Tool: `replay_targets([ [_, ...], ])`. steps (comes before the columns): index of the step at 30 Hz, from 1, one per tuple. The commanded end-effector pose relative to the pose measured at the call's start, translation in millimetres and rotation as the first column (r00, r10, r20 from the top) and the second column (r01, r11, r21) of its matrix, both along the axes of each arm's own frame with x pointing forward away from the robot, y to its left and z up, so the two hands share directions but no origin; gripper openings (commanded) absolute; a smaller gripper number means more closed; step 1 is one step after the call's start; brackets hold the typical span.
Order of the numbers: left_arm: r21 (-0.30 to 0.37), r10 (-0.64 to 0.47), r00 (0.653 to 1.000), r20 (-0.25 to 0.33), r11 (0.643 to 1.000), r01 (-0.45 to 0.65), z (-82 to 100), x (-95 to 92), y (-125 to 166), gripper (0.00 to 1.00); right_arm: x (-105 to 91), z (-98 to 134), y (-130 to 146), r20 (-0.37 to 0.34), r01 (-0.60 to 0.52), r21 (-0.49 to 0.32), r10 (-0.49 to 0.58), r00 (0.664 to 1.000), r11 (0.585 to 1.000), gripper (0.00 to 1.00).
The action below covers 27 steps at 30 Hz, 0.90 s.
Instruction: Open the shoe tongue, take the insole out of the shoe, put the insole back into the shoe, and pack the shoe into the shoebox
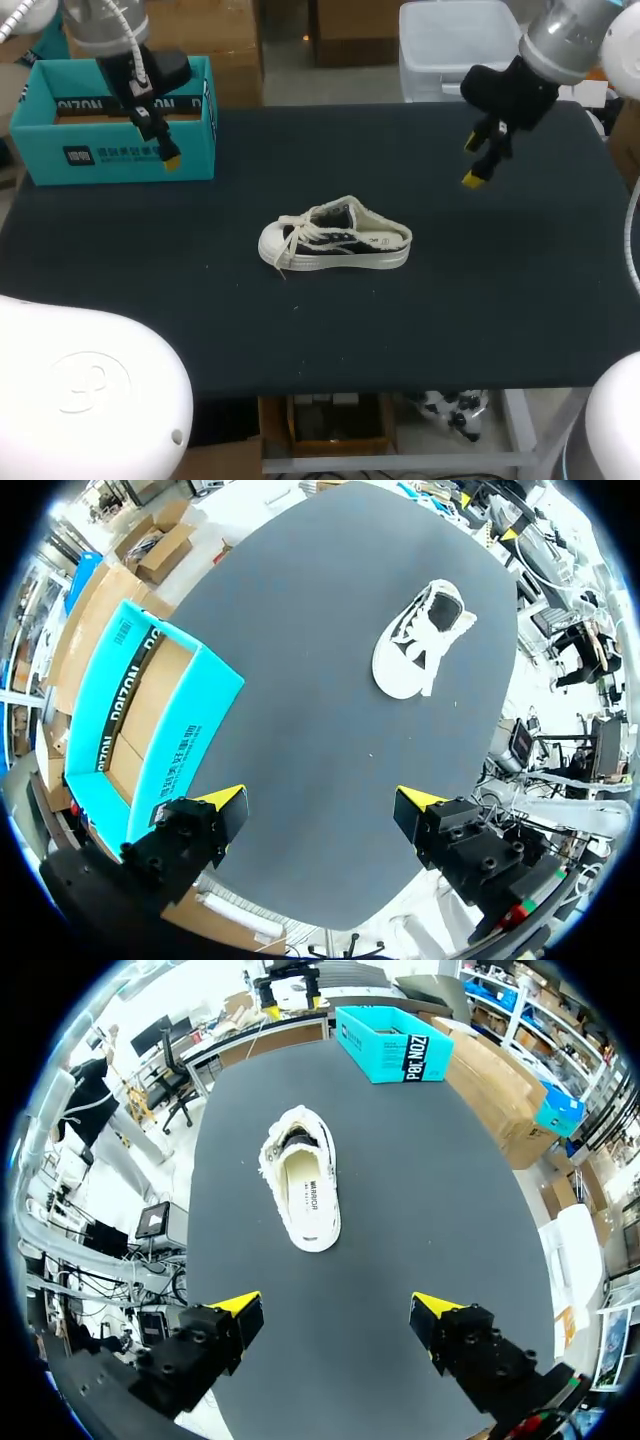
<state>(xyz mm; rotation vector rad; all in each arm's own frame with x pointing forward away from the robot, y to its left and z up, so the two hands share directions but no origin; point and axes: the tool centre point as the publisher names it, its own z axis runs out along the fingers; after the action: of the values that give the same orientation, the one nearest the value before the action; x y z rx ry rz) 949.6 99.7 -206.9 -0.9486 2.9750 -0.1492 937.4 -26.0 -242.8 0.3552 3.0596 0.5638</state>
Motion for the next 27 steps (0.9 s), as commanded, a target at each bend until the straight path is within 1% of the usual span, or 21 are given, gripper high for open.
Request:
replay_targets([
  [1,-0.001,0.002,1.000,0.007,1.000,-0.002,-0.3,-2.4,0,1.00,-4.4,-1,-2,0.030,0.011,-0.001,-0.011,0.999,1.000,1.00],
  [8,-0.001,0.002,1.000,0.007,1.000,-0.002,-0.3,-2.4,0,1.00,-4.4,-1,-2,0.030,0.011,-0.001,-0.011,0.999,1.000,1.00],
  [9,-0.001,0.002,1.000,0.007,1.000,-0.002,-0.3,-2.4,0,1.00,0.8,-2,4,0.009,0.028,0.012,-0.028,1.000,1.000,1.00],
  [10,0.014,0.065,0.998,0.020,0.998,-0.065,-2.9,-5.7,-5,1.00,4.0,-4,10,0.011,0.047,0.017,-0.047,0.999,0.999,1.00],
  [11,0.012,0.088,0.996,0.023,0.996,-0.088,-5.4,-9.8,-8,1.00,6.0,-9,19,0.001,0.032,0.029,-0.032,1.000,0.999,1.00],
  [12,0.019,0.124,0.992,0.022,0.992,-0.125,-8.4,-14.2,-11,1.00,7.2,-14,26,-0.018,0.038,0.010,-0.038,0.999,0.999,1.00],
  [13,0.008,0.166,0.986,-0.001,0.986,-0.166,-10.2,-15.7,-14,1.00,7.6,-19,33,-0.029,0.043,0.019,-0.043,0.999,0.999,1.00],
  [14,0.003,0.167,0.986,0.010,0.986,-0.167,-12.3,-20.5,-17,1.00,6.5,-23,39,-0.028,0.035,0.036,-0.034,0.999,0.999,1.00],
  [15,0.010,0.223,0.975,0.020,0.975,-0.224,-14.6,-23.0,-20,1.00,4.8,-26,44,-0.028,0.047,0.054,-0.045,0.999,0.997,1.00],
  [16,0.008,0.240,0.971,0.008,0.971,-0.240,-16.0,-24.7,-22,1.00,2.6,-30,49,-0.027,0.052,0.054,-0.050,0.998,0.997,1.00],
  [17,0.004,0.243,0.970,0.016,0.970,-0.244,-17.2,-28.2,-25,1.00,-0.3,-33,55,-0.023,0.044,0.062,-0.043,0.999,0.997,1.00],
  [18,0.008,0.292,0.956,0.027,0.956,-0.292,-18.4,-29.9,-27,1.00,-3.3,-36,59,-0.013,0.047,0.079,-0.046,0.999,0.996,1.00],
  [20,0.006,0.286,0.958,0.033,0.958,-0.286,-21.2,-37.1,-33,1.00,-9.2,-42,68,0.002,0.046,0.092,-0.046,0.999,0.995,1.00],
  [22,0.013,0.324,0.945,0.056,0.946,-0.325,-23.2,-41.8,-40,1.00,-15.0,-51,74,0.012,0.036,0.121,-0.038,0.999,0.992,1.00],
  [24,0.004,0.327,0.944,0.042,0.945,-0.328,-24.5,-44.9,-47,1.00,-20.4,-61,79,0.014,0.033,0.148,-0.035,0.999,0.989,1.00],
  [26,0.001,0.355,0.933,0.063,0.934,-0.356,-26.5,-47.1,-54,1.00,-25.9,-70,81,0.014,0.048,0.178,-0.051,0.999,0.983,1.00],
  [27,0.000,0.354,0.934,0.057,0.935,-0.354,-26.9,-48.0,-57,1.00,-28.7,-75,83,0.014,0.051,0.189,-0.055,0.998,0.981,1.00],
])
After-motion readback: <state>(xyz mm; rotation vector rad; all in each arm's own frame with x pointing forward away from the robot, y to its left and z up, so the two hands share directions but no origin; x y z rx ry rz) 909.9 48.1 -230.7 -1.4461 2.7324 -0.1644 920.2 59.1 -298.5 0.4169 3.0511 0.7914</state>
